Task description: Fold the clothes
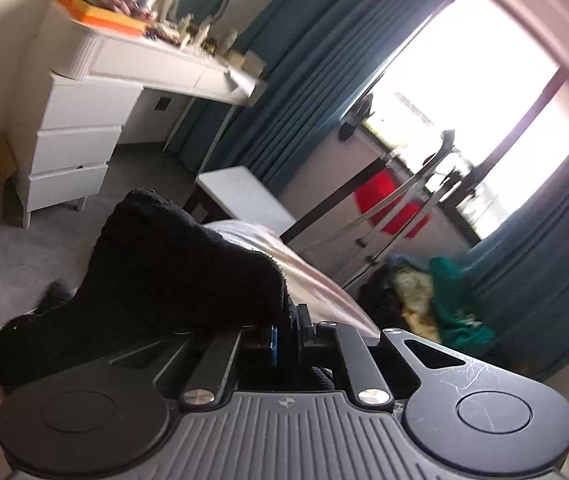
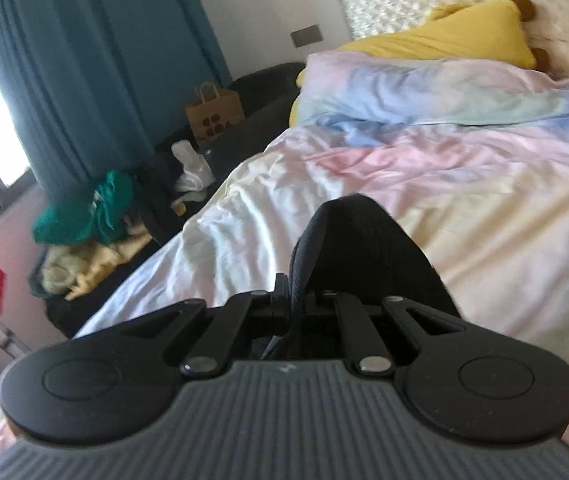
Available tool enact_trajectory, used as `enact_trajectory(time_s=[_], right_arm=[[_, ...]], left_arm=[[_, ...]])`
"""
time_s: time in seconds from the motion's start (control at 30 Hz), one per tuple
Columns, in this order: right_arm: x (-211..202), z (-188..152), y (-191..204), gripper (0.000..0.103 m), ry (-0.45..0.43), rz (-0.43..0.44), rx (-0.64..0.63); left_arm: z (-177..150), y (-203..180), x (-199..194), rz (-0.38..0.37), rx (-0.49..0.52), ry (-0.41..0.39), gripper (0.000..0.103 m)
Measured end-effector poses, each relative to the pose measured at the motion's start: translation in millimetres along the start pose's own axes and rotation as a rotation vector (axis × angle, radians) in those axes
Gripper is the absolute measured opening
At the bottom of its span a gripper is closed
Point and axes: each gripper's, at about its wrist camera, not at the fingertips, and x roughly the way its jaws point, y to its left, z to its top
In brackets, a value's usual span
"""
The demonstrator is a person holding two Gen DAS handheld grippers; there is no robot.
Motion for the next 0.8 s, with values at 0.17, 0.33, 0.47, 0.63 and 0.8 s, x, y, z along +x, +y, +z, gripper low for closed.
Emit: enact_trajectory(time_s=[0.17,0.33,0.47,0.63,0.8], right_arm=[[75.8,-37.6,39.3,0.007,0.013,-0.057,-0.109],[123.8,-76.1,50.0,0.008,0.051,-0.069,-0.228],[124.2,-81.0,41.5,0.013,0.069,-0.002,-0.191],[91.5,-69.0,4.5,0.021,0.096,0.159,-0.086],[40.1,-63.8,-61.1,0.035,0.048,0.302,0.114]], left_arm=[[-0.3,-20.4,115.1,0.077,0.114,0.031,0.009],[-32.1,-0.8,179.6,0.155,0.140,0.094,0.010],[-36.6,10.1,177.5,0.124,0.148,0.093,0.020],[-45.3,20.9,115.9,0.001,0.139,0.072,0.038],[-69.4,42.2,23.8,-0.121,0.050,0.023,0.057]])
